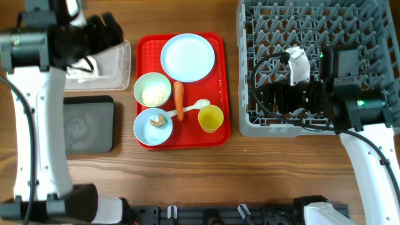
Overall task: Sort waste into correct bins and load items into the dishwasher rack
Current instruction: 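Carry the wrappers with the left gripper into the clear plastic bin, then grasp the rim of the mint bowl of rice with the left gripper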
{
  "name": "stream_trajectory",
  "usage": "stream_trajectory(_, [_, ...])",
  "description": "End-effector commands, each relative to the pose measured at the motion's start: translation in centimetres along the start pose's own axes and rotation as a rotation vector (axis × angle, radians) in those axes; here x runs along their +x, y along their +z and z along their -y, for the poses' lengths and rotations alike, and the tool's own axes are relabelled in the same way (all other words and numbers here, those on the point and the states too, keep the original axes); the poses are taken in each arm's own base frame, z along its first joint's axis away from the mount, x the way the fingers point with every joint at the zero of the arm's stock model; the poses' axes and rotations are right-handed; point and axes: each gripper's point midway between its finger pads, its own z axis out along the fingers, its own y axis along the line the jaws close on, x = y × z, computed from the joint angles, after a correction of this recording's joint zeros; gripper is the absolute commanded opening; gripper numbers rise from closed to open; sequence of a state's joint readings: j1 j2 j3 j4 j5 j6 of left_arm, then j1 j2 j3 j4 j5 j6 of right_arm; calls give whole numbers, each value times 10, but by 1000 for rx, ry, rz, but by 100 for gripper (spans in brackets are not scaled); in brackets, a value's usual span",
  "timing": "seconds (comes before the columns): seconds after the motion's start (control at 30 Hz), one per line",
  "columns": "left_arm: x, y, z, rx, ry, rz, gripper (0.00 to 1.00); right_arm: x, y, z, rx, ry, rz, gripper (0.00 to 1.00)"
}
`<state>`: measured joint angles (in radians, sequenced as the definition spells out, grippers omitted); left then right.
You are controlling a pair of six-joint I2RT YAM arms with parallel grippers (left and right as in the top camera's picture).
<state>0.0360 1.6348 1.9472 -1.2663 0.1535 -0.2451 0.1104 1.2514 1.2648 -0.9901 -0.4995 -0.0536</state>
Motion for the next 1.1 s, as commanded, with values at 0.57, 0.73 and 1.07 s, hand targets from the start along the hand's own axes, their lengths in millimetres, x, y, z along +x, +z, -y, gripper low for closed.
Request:
stream_trajectory(0.57, [198, 198, 1, -91, 211, -306, 54, 0, 3, 2, 3, 4, -3, 100])
stream_trajectory(0.73, [198, 210, 0, -64, 235, -259, 51, 0, 3, 2, 3, 4, -3, 100])
stream_trajectory(1.07, [210, 230, -6, -80, 259, -302, 47, 0, 3, 2, 3, 12, -4, 100])
